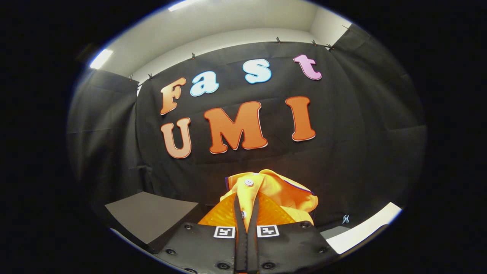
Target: Put the clothes into the washing machine and then close the washing machine lid.
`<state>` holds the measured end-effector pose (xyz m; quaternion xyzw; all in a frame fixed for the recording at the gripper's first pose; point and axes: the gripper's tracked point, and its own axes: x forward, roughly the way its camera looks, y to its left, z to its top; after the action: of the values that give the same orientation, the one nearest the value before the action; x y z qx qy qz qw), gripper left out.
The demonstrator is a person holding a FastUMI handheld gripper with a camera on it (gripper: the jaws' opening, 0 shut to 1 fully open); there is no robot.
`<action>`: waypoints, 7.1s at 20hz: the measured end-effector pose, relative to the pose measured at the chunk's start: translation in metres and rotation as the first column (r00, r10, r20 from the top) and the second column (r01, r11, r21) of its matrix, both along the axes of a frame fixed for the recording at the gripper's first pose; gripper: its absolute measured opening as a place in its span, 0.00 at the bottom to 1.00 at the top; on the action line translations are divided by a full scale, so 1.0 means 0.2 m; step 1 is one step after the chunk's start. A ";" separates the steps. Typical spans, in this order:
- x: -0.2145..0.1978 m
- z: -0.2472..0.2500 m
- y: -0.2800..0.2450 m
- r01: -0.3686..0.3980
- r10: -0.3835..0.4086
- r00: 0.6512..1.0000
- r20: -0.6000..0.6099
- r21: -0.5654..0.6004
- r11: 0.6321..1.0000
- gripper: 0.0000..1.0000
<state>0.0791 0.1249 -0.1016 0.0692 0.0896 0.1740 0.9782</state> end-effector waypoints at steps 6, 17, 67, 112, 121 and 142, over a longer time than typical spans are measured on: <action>0.00 -0.25 0.01 -0.003 0.001 0.999 -0.052 -0.034 0.999 0.07; 0.07 -0.69 0.05 -0.010 -0.003 0.980 -0.199 -0.060 0.998 0.07; 0.02 -2.50 0.13 -0.253 -0.082 0.427 -0.901 -0.206 0.945 0.08; 0.13 -1.25 0.08 0.021 -0.071 0.900 -0.429 -0.120 0.993 0.99; 0.44 -0.38 0.22 0.040 -0.049 0.990 -0.132 -0.069 0.997 0.98; 1.37 -0.81 0.41 -0.004 -0.065 0.946 -0.318 -0.212 0.977 0.99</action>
<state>0.3522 0.2062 -0.2627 -0.0057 0.2656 0.1347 0.9546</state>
